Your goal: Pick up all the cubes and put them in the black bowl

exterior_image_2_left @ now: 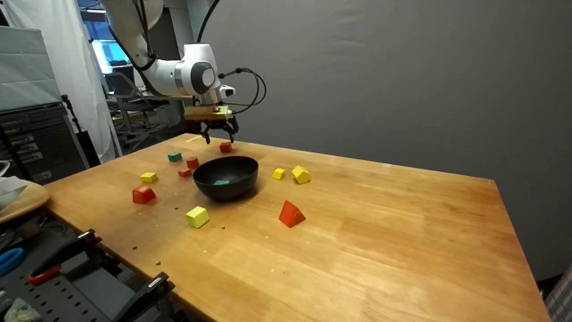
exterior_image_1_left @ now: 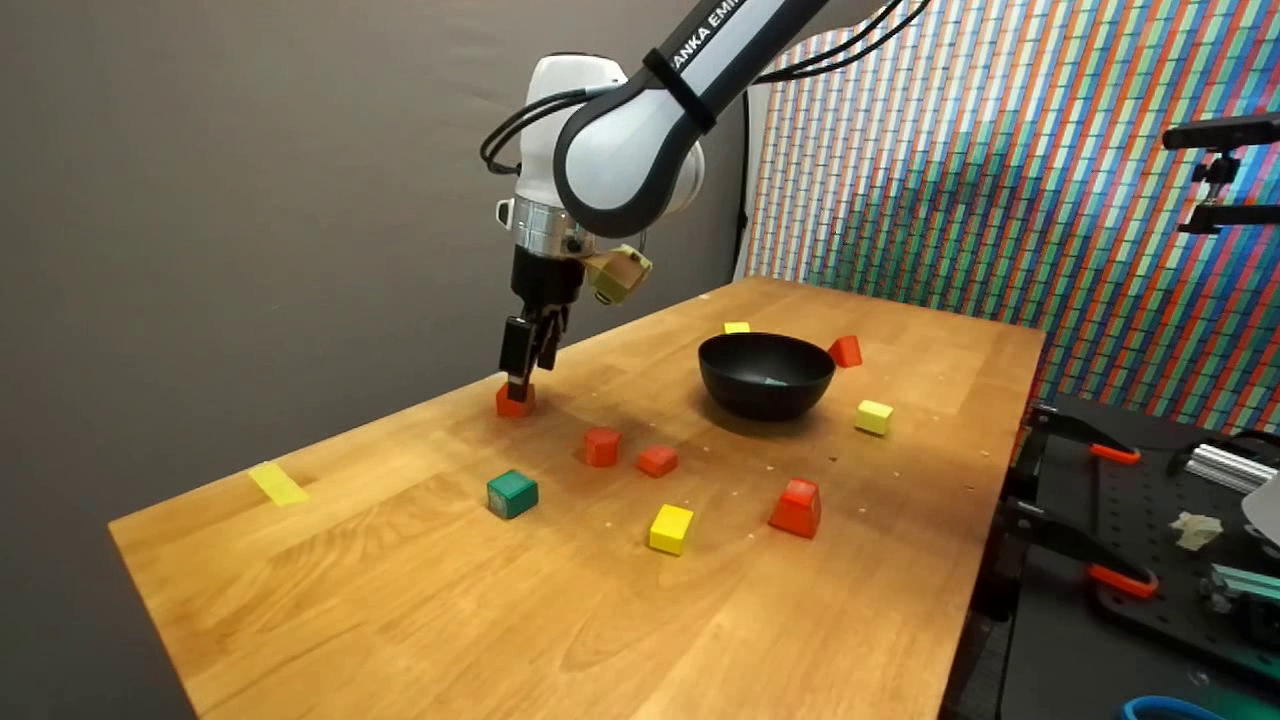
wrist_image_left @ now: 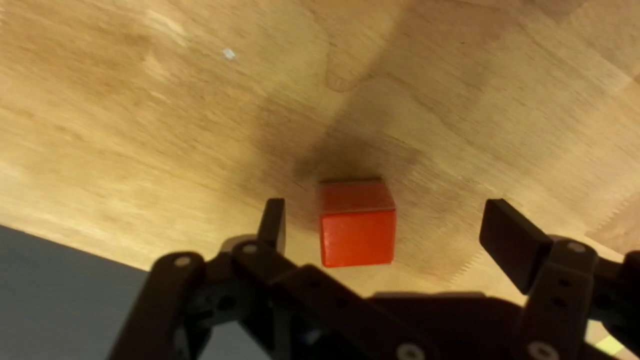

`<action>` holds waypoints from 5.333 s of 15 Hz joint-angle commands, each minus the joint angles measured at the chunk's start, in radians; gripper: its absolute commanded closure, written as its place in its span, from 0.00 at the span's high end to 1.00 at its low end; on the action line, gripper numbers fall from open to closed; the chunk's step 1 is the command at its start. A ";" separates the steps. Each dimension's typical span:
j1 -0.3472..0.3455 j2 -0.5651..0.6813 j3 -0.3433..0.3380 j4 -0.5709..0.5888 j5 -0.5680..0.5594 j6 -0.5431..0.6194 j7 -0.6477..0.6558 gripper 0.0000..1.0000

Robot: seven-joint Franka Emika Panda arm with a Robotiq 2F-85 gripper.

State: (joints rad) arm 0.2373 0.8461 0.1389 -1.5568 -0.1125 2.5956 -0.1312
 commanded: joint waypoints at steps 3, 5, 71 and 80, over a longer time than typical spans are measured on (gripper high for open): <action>0.031 0.120 -0.013 0.160 -0.030 -0.052 -0.026 0.66; 0.039 0.136 -0.026 0.179 -0.042 -0.055 -0.018 0.49; -0.067 -0.757 0.060 -0.935 0.317 -0.153 0.031 1.00; 0.007 -0.697 0.087 -0.930 0.185 -0.147 0.303 1.00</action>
State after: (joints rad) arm 0.2262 0.1255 0.2184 -2.4946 0.0942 2.4379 0.1267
